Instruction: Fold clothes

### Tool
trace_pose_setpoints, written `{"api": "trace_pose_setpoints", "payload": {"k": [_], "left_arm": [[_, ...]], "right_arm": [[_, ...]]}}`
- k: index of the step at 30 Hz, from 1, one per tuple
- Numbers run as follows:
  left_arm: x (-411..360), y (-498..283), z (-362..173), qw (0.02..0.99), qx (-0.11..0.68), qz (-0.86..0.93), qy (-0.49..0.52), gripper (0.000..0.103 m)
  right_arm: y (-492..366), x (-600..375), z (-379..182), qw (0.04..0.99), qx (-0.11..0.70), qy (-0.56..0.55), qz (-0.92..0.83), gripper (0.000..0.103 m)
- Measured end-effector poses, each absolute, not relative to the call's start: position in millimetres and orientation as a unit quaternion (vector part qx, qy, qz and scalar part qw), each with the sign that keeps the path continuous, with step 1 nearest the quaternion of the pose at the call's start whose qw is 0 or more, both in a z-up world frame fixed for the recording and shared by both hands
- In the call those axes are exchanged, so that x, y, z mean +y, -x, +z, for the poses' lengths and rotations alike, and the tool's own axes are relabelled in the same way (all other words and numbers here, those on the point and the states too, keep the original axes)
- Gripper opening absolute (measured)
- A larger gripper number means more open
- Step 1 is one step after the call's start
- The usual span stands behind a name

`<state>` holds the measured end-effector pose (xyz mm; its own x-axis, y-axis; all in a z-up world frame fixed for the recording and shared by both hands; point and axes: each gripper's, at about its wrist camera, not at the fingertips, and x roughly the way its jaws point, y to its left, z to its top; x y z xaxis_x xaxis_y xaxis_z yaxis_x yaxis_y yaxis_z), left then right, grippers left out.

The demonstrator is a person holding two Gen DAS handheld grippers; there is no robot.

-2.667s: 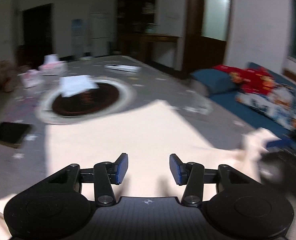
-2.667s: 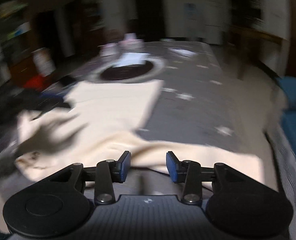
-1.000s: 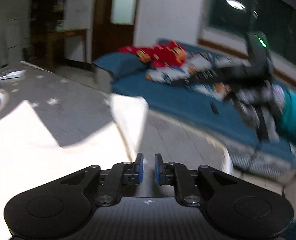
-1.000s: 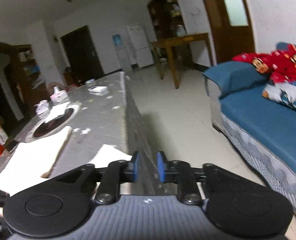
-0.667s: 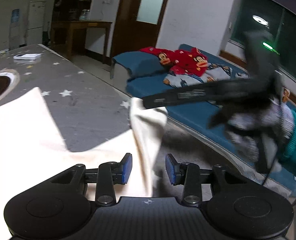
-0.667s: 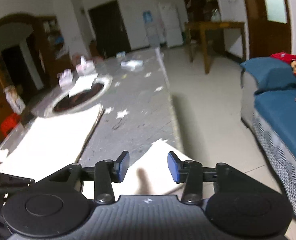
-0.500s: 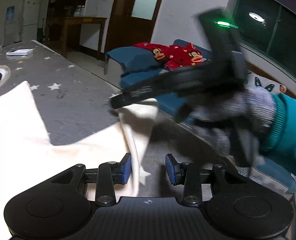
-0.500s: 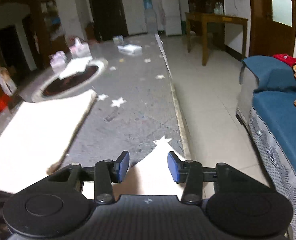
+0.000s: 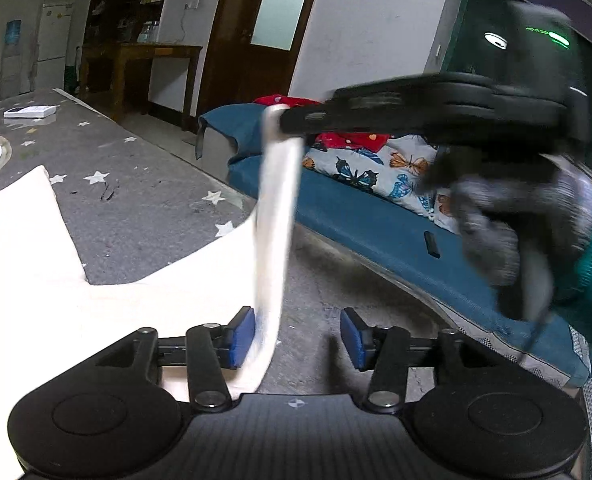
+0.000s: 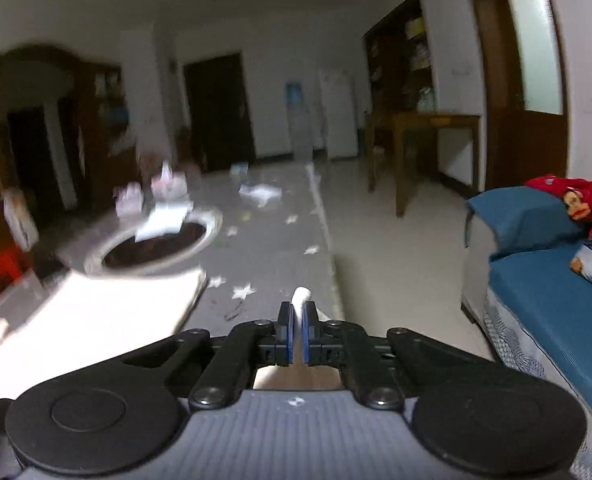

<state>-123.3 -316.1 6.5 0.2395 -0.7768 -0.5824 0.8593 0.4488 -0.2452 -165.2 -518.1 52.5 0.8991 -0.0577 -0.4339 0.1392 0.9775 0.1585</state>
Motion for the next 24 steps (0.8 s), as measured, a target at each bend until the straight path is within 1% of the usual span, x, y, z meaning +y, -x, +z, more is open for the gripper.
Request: {"api": "trace_pose_setpoints", "payload": {"k": [2, 4, 7, 9, 10, 13, 15, 17, 21, 22, 24], "left_arm": [[-316, 125, 6, 0.782, 0.329, -0.525, -0.062, 0.056], [-316, 127, 6, 0.780, 0.329, -0.529, -0.061, 0.058], [-315, 130, 6, 0.776, 0.328, -0.535, -0.061, 0.060], [-315, 132, 5, 0.774, 0.327, -0.539, -0.060, 0.060], [-309, 131, 8, 0.779, 0.326, -0.533, -0.055, 0.060], [-285, 129, 18, 0.799, 0.322, -0.506, -0.035, 0.061], [-269, 127, 25, 0.812, 0.319, -0.487, -0.022, 0.062], [-247, 125, 31, 0.828, 0.315, -0.464, -0.009, 0.063], [-184, 120, 42, 0.871, 0.304, -0.384, 0.017, 0.063], [-169, 118, 43, 0.883, 0.302, -0.357, 0.022, 0.063], [-137, 112, 46, 0.905, 0.299, -0.300, 0.033, 0.063]], "right_arm": [[189, -530, 42, 0.963, 0.231, -0.101, -0.101, 0.013], [203, -541, 27, 0.949, 0.259, -0.106, -0.147, 0.014], [215, -547, 17, 0.938, 0.283, -0.112, -0.166, 0.014], [215, -541, 22, 0.943, 0.280, -0.108, -0.142, 0.020], [210, -536, 24, 0.946, 0.280, -0.108, -0.125, 0.026], [190, -520, 25, 0.949, 0.288, -0.110, -0.068, 0.042], [176, -506, 22, 0.948, 0.300, -0.103, -0.039, 0.044], [164, -493, 18, 0.946, 0.310, -0.095, -0.013, 0.053], [151, -475, 6, 0.939, 0.334, -0.086, 0.005, 0.059], [150, -474, 4, 0.939, 0.334, -0.085, 0.004, 0.064], [149, -472, 2, 0.940, 0.331, -0.080, 0.002, 0.064]]}}
